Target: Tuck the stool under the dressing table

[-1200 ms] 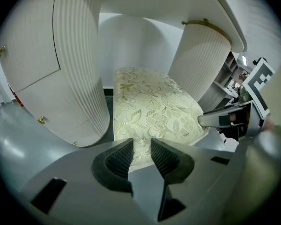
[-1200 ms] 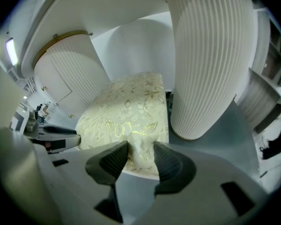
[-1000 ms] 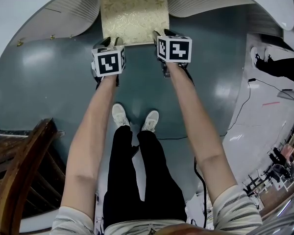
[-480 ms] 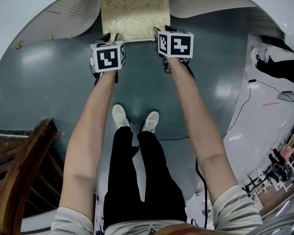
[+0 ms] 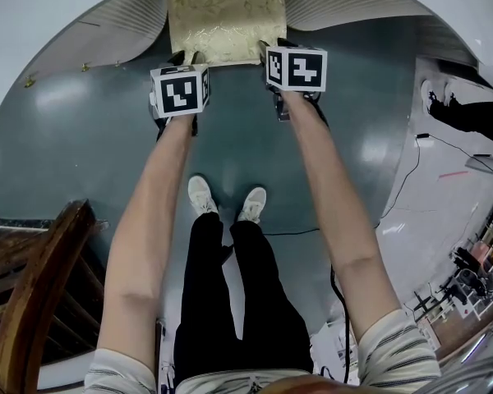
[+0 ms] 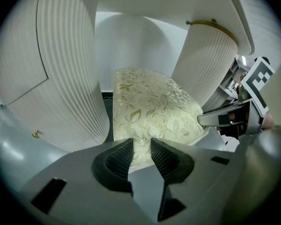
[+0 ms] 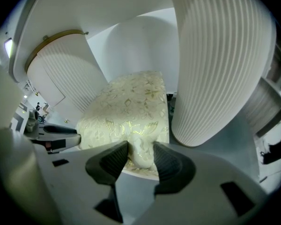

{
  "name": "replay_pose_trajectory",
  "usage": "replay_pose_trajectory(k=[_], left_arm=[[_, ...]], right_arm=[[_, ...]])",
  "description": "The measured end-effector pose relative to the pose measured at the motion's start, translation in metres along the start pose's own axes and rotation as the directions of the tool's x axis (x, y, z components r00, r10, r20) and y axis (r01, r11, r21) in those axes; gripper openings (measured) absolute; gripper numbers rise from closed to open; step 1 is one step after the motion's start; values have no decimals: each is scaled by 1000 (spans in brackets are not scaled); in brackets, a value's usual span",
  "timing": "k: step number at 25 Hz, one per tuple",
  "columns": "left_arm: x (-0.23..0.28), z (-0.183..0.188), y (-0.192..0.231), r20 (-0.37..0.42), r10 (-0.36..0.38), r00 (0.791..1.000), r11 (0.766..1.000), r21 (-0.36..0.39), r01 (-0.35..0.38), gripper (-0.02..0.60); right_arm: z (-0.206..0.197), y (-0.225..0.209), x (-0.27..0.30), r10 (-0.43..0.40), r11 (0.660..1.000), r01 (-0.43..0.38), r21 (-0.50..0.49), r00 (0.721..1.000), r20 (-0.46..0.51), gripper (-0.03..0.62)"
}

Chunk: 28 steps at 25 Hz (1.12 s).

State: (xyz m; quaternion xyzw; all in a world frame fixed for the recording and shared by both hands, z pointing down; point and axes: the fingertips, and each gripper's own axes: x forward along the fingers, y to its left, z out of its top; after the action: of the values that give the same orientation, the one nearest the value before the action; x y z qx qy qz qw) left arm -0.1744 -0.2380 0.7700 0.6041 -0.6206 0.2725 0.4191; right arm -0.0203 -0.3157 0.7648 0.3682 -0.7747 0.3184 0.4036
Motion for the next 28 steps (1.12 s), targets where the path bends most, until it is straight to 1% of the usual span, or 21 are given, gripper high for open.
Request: replay_pose_trajectory(k=[9, 17, 28], left_arm=[[6, 10, 0, 0, 7, 1000, 1000, 2, -7, 126], [11, 22, 4, -8, 10, 1000, 1000, 23, -10, 126], [12, 21, 3, -1, 12, 1000, 999, 46, -12, 126]], right_arm=[[9, -5, 4, -12, 1000, 12, 2, 1000, 13, 181], [21, -5, 9, -21, 1000, 21, -4, 999, 39, 179], [19, -5, 9, -23, 1000, 23, -6, 998, 52, 179]])
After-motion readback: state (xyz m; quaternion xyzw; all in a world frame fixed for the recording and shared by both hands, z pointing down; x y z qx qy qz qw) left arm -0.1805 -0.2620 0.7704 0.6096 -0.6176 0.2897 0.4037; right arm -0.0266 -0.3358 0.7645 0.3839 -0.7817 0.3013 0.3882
